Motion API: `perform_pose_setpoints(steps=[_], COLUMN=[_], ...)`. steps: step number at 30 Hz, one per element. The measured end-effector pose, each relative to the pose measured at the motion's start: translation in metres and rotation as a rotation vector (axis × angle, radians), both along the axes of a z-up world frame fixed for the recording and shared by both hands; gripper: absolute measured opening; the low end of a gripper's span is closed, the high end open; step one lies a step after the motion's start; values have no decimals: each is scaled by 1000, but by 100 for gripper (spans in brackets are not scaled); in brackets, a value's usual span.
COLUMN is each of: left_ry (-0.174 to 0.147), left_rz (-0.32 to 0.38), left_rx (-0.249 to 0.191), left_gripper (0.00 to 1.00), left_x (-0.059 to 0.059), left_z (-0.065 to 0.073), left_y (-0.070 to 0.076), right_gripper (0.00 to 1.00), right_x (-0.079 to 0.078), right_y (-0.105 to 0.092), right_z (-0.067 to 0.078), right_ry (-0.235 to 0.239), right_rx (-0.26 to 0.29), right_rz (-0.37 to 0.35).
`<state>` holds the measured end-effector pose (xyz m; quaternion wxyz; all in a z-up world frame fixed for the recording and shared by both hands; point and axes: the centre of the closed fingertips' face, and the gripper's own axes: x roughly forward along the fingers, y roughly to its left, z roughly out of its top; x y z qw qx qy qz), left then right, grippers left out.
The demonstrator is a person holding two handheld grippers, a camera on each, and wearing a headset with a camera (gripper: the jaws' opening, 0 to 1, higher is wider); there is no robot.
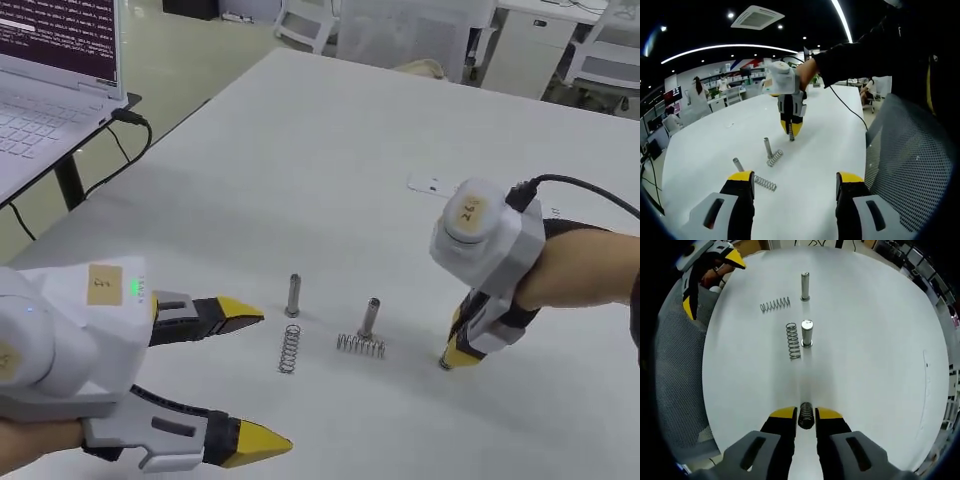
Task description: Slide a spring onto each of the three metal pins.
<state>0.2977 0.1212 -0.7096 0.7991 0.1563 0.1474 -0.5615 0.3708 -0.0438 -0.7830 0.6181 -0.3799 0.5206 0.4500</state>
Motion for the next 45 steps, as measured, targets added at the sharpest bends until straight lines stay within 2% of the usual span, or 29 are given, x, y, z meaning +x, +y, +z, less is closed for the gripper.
perform_pose_setpoints(steps=[11,25,36,45], left_ry=[0,2,1,-1], left_rz=[-5,-2,0,1], left_rx=[1,1,2,4], left_gripper=[62,62,62,61], left_x=[0,0,0,1], left_z=[0,-1,-1,-1], left_y=[0,1,1,1], right_gripper=[18,18,16,14], right_x=[1,3,2,3], right_y=[10,37,60,71], right_z=[9,17,13,9], right_ry=[-18,-45,-60,-60], right_rx=[34,93,124,148], right_rz=[11,52,90,96])
